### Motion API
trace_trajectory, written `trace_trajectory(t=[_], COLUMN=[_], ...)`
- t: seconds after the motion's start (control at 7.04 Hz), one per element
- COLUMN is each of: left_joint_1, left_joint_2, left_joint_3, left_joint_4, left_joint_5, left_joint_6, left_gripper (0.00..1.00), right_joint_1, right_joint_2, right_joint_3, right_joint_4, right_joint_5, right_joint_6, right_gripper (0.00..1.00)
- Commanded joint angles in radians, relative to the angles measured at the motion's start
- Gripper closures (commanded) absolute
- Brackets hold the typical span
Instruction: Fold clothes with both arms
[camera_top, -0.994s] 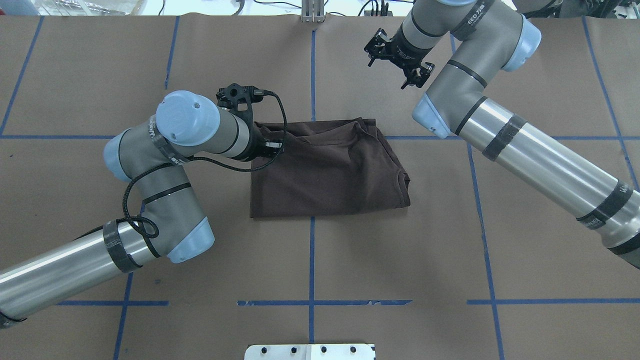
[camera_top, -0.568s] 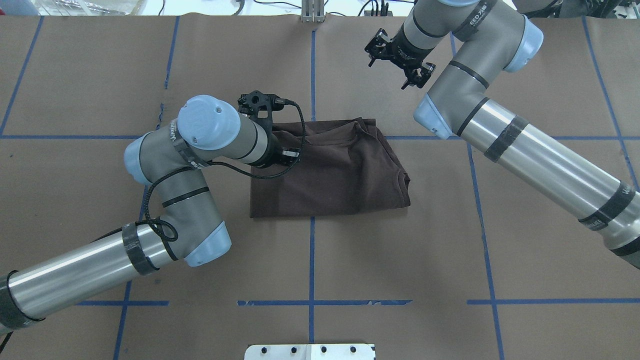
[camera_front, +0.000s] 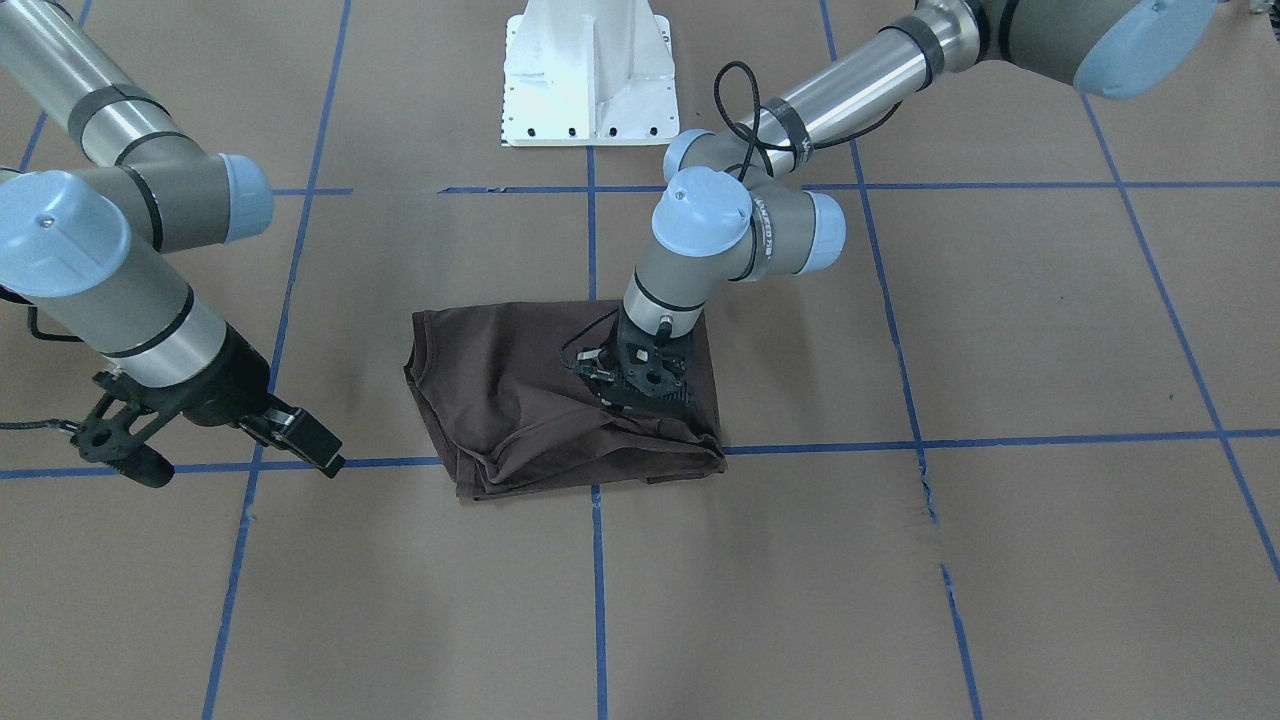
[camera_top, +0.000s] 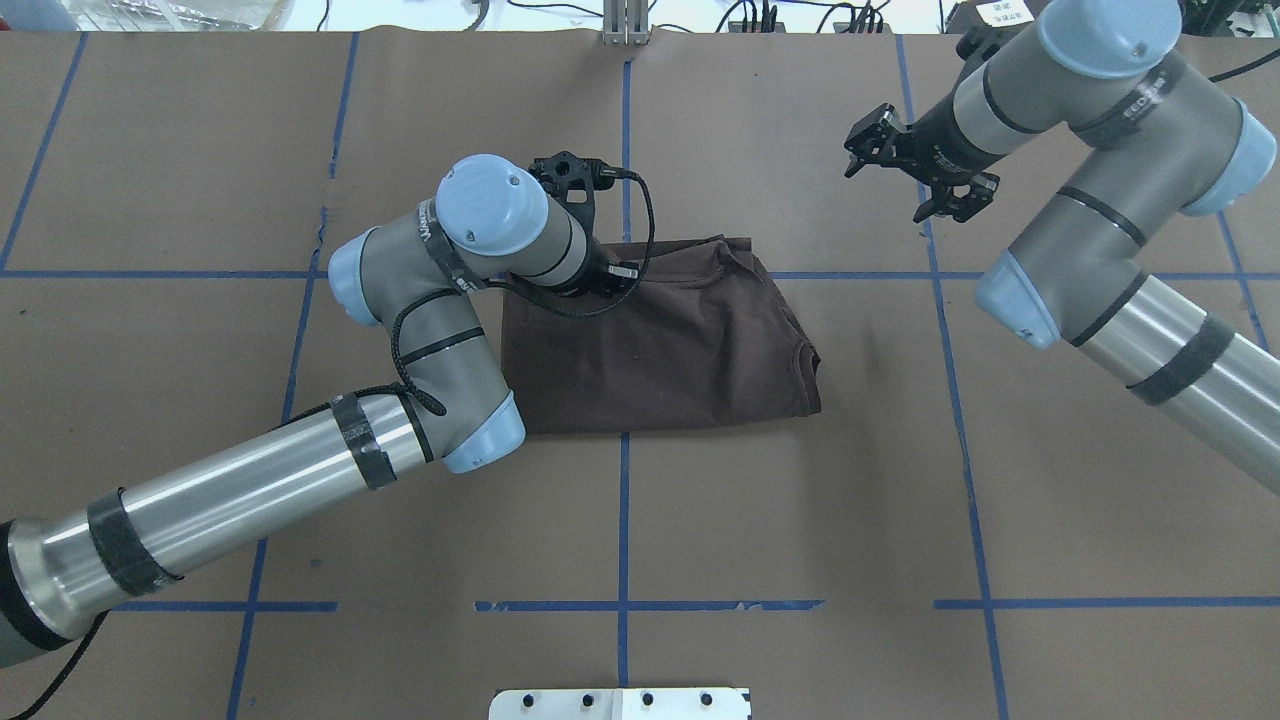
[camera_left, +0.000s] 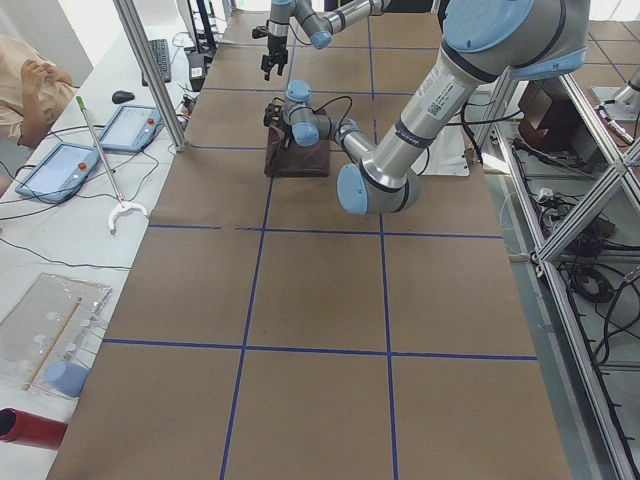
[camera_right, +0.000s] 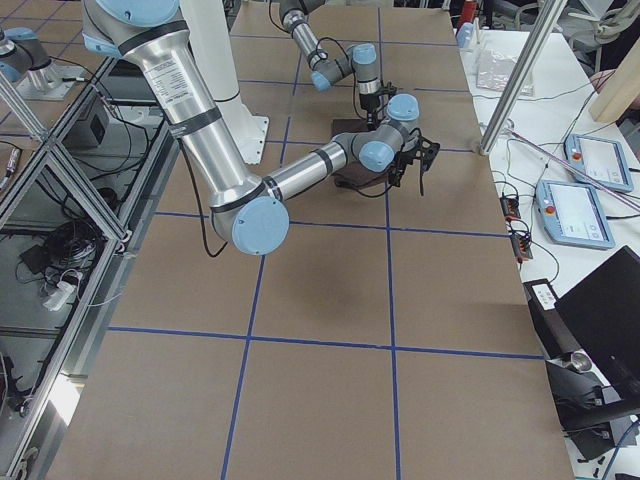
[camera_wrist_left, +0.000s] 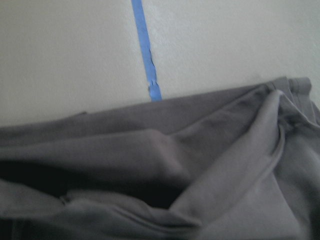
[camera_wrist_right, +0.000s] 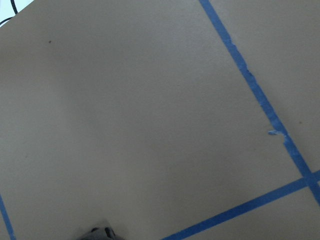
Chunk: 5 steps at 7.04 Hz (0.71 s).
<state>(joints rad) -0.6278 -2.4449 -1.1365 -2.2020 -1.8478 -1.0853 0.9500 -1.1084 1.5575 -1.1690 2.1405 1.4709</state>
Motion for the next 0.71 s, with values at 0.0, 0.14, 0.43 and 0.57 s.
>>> trace_trajectory(t=[0.0, 0.14, 0.43, 0.57], left_joint_1=[-0.146, -0.173, -0.207, -0.243], left_joint_2=[-0.039, -0.037, -0.005, 0.076], left_joint_3=[0.133, 0.136, 0.123, 0.066], left_joint_4=[-0.085, -0.085, -0.085, -0.084], left_joint_5=[-0.005, -0.005, -0.008, -0.040], left_joint_6=[0.126, 0.152, 0.157, 0.160], left_gripper=[1.00, 1.00, 1.00, 1.00], right_joint_1=[0.009, 0.009, 0.041, 0.068], right_joint_2=[-0.044, -0.044, -0.057, -0.082], right_joint_3=[0.042, 0.041, 0.042, 0.042], right_joint_4=[-0.001, -0.001, -0.003, -0.003], right_joint_5=[0.012, 0.012, 0.013, 0.016], right_joint_6=[-0.017, -0.017, -0.020, -0.071], right_gripper=[0.00, 0.00, 0.00, 0.00])
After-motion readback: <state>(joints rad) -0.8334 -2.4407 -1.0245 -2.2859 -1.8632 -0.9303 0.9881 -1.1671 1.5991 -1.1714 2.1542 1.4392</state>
